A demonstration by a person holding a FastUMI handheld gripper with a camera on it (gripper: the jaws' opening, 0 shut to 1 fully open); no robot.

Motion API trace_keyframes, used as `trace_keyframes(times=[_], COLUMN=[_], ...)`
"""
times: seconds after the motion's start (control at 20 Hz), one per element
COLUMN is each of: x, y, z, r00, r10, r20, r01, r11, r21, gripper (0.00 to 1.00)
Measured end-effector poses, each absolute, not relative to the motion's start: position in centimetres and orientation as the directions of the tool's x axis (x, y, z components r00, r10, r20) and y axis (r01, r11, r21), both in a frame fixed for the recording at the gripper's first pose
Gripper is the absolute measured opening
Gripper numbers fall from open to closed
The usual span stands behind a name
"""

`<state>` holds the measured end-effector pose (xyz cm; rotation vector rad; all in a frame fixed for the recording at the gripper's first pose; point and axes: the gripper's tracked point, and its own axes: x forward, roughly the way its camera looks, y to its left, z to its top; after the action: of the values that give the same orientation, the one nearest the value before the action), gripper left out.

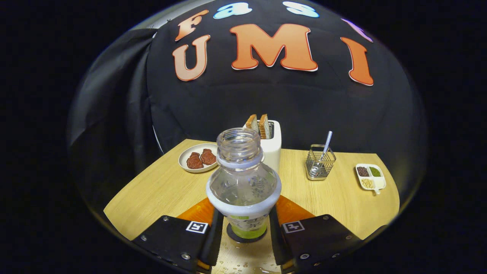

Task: Take the bottle from table, then pour the juice into the cup, finally place the bottle on the coaster

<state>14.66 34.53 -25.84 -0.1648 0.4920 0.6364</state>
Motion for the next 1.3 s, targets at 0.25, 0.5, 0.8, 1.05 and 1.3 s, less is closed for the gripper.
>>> trace_keyframes(times=[0.25,0.5,0.8,1.05,1.3], x=[15.4,14.8,14.0,13.4,12.1], y=[35.0,35.3,35.3,34.6,32.5], z=[-29.5,-31.3,-31.4,-29.6,-24.3], r00=[0.659,0.629,0.623,0.646,0.684], r10=[0.523,0.543,0.540,0.531,0.532], r20=[-0.540,-0.556,-0.566,-0.548,-0.499], r01=[-0.604,-0.617,-0.634,-0.626,-0.612], r11=[0.797,0.784,0.772,0.779,0.791], r21=[0.035,0.068,0.038,0.017,0.004], gripper=[0.57,0.58,0.66,0.92,0.98])
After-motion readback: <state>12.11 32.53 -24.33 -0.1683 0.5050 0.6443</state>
